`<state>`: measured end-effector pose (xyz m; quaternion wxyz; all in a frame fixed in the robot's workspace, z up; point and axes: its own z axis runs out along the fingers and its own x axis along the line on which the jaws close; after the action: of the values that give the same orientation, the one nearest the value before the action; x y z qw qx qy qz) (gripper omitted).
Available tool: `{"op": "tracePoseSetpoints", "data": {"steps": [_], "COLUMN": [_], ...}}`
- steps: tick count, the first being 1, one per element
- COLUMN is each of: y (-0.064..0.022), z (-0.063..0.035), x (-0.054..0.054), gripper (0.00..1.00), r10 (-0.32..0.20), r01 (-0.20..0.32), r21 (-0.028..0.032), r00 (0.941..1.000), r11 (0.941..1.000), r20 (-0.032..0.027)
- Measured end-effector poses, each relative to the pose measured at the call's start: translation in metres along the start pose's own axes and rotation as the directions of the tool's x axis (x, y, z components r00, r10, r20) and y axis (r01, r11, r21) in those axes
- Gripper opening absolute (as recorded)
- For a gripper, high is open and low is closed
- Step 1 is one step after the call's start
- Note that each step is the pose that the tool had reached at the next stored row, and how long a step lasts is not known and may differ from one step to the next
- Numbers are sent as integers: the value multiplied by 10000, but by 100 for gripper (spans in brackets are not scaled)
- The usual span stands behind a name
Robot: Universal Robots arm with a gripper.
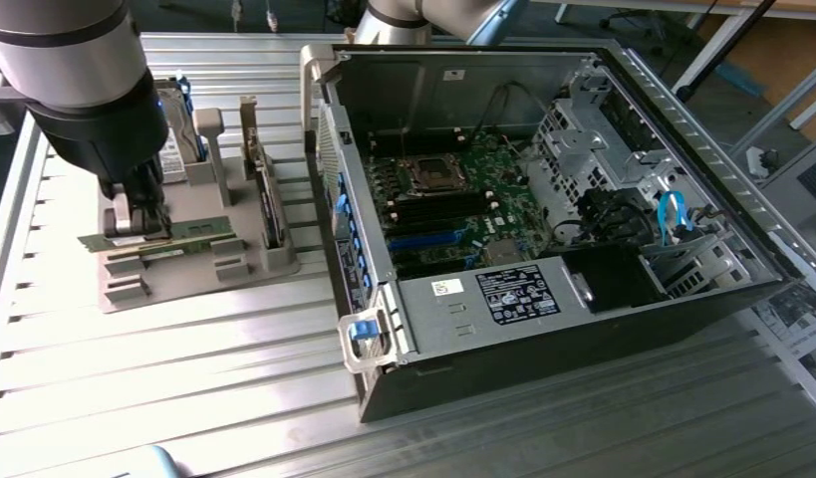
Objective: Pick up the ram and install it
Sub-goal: 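Pick up the ram and move it above insertion slot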
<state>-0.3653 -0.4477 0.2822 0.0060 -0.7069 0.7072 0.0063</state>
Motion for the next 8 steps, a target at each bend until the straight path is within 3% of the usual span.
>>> {"op": "tracePoseSetpoints", "data": {"steps": [8], "y": [0], "z": [-21], "x": [0], "gripper": [14], "r10": [0], "r01": [0], "r21": [1], "r00": [10000], "r11": [10000], "r20": [-2]}}
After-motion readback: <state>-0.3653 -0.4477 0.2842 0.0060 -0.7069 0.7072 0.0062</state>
